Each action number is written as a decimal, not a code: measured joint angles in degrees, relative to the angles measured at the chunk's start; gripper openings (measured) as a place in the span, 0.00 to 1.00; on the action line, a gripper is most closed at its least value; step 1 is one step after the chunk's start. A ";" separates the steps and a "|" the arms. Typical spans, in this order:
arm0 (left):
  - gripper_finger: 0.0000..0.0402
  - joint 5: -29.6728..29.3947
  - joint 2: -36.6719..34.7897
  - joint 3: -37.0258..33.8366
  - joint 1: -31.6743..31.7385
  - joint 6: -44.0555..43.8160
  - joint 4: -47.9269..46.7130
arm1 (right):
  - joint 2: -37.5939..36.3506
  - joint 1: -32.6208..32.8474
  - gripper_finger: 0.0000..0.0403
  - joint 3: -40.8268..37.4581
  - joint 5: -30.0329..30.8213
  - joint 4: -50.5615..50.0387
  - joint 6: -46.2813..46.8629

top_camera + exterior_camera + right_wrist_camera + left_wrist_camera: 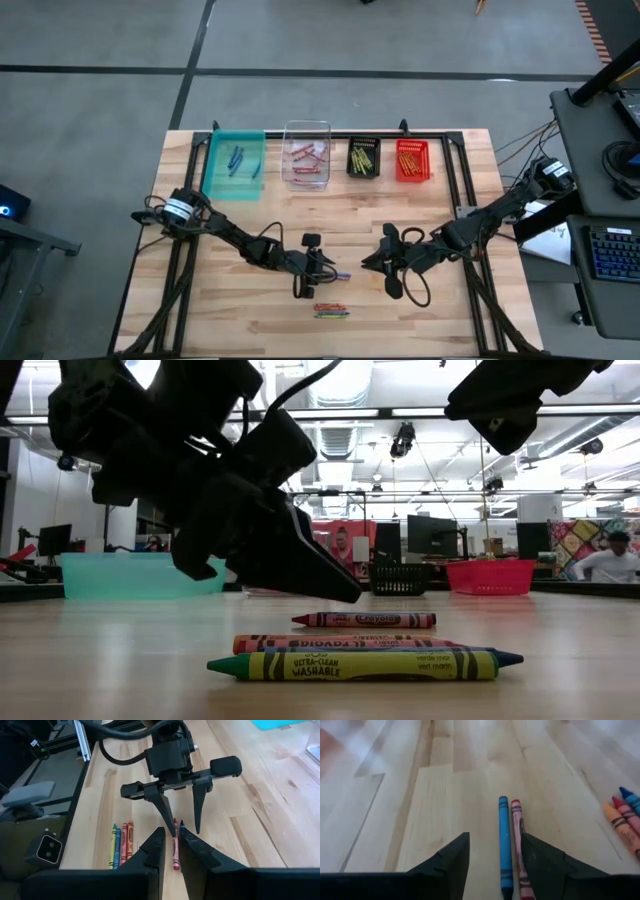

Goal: Sort crayons
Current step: Put the blue crayon into the green transparent bin

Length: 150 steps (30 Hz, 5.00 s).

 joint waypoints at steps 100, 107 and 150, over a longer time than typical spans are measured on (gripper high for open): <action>0.12 1.76 2.57 -0.94 3.06 3.20 2.46 | 0.02 -0.02 0.11 -0.01 0.11 0.04 0.02; 0.02 1.43 1.86 -0.97 3.42 4.79 1.72 | 0.02 -0.02 0.11 -0.02 0.09 0.04 0.02; 0.00 -14.50 -53.89 -0.94 47.91 -15.43 -93.31 | 0.02 -3.65 0.11 0.74 1.41 -0.01 -1.68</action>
